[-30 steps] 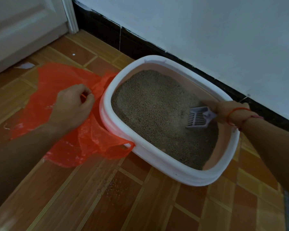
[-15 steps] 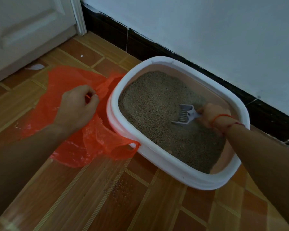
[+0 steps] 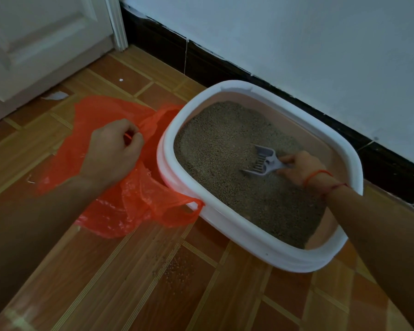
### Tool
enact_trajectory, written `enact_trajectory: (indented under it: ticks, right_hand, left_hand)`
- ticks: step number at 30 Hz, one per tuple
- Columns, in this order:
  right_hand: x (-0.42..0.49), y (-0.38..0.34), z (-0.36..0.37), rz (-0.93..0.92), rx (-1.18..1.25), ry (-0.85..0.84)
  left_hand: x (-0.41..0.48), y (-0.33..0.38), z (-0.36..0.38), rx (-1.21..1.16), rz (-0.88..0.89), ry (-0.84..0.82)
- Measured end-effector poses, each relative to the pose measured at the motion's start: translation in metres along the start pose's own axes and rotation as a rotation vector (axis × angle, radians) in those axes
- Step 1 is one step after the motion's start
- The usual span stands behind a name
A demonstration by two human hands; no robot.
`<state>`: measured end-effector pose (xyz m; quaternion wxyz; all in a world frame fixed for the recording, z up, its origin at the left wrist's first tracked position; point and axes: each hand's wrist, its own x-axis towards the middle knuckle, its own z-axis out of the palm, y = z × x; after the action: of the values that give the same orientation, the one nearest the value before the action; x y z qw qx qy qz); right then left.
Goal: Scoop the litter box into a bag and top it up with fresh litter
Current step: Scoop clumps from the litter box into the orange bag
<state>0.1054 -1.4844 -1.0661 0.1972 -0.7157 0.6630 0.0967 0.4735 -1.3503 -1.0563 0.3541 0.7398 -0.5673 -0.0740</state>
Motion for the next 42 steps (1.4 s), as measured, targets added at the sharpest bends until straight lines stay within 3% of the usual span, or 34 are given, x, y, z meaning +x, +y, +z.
enact_trajectory:
  ticks: [5, 13, 42]
  right_hand:
    - [-0.003, 0.005, -0.009, 0.008, 0.208, 0.043]
    - [-0.01, 0.002, -0.017, 0.01, 0.293, 0.066]
    - [-0.024, -0.029, -0.027, -0.139, 0.184, 0.095]
  left_hand:
    - [0.001, 0.001, -0.004, -0.017, 0.009, 0.003]
    - [0.002, 0.003, -0.011, -0.018, 0.006, 0.003]
    - [-0.001, 0.003, -0.025, -0.02, -0.039, 0.0]
